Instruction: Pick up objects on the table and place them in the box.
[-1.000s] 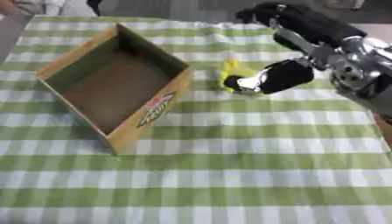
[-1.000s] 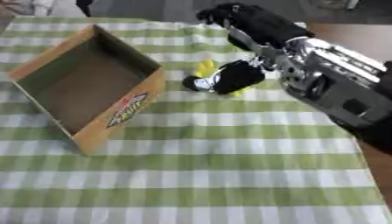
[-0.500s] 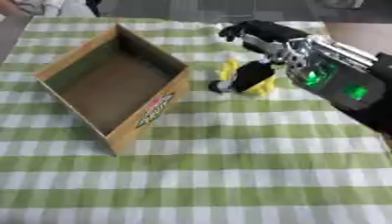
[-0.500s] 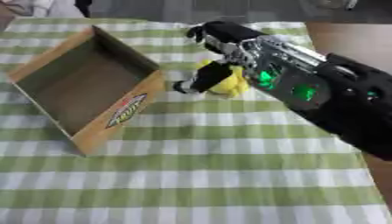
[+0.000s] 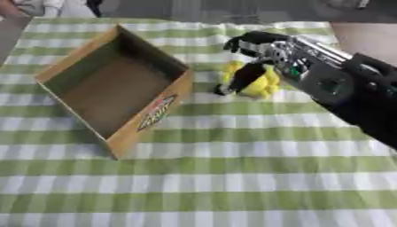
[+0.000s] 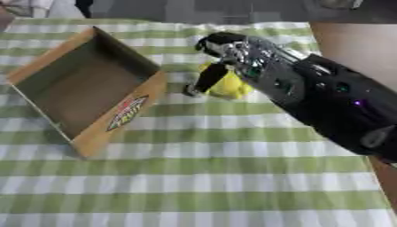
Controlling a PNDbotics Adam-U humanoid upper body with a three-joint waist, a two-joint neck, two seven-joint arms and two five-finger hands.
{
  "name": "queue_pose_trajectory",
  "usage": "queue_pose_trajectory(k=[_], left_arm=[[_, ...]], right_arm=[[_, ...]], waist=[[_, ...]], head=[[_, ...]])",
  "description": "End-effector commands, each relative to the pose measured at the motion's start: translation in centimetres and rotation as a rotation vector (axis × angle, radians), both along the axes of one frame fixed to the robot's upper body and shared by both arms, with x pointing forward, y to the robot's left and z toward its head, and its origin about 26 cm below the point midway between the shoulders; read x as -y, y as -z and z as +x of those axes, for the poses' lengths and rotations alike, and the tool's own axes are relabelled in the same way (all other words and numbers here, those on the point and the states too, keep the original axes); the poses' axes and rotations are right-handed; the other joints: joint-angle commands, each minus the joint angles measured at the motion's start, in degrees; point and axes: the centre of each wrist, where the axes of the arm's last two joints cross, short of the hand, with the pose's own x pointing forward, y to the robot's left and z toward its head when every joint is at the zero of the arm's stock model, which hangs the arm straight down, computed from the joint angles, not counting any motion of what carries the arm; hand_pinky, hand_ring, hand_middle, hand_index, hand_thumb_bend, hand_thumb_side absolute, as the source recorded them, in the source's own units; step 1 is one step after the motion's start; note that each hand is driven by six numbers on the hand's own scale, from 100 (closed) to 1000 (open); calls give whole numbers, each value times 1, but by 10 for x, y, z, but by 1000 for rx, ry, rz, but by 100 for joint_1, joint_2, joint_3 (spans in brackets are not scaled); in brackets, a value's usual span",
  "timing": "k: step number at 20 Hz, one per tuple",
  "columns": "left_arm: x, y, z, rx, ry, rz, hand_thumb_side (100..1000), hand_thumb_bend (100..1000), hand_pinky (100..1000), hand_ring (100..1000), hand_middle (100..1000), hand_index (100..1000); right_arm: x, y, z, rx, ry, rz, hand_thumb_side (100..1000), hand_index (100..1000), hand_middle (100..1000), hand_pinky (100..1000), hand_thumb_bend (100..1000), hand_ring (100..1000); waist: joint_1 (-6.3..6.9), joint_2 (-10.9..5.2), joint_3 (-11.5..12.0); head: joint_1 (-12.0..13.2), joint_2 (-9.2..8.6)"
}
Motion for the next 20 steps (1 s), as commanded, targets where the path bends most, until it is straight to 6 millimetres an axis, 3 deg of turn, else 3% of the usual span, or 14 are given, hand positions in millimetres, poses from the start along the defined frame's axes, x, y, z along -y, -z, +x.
queue_pose_trajectory(k=[1, 5, 20], left_arm=[[-1, -7, -2, 20, 2, 28, 892, 100, 692, 626, 597, 699], [-1, -7, -2, 20, 1, 27, 891, 100, 692, 626, 597, 699], [-1, -8, -2, 22, -1, 26, 890, 100, 692, 627, 597, 699]], right_arm=[[12, -47, 3, -44, -5, -90, 430, 1000, 900, 880, 514, 1000], [25, -60, 7, -37, 5, -153, 439, 1000, 897, 879, 511, 1000], [39, -59, 13, -50, 19, -153, 453, 1000, 894, 877, 512, 1000]], waist=[[25, -95, -19], [41, -91, -42], [41, -118, -70]], head=[[23, -52], [29, -58], [41, -98]])
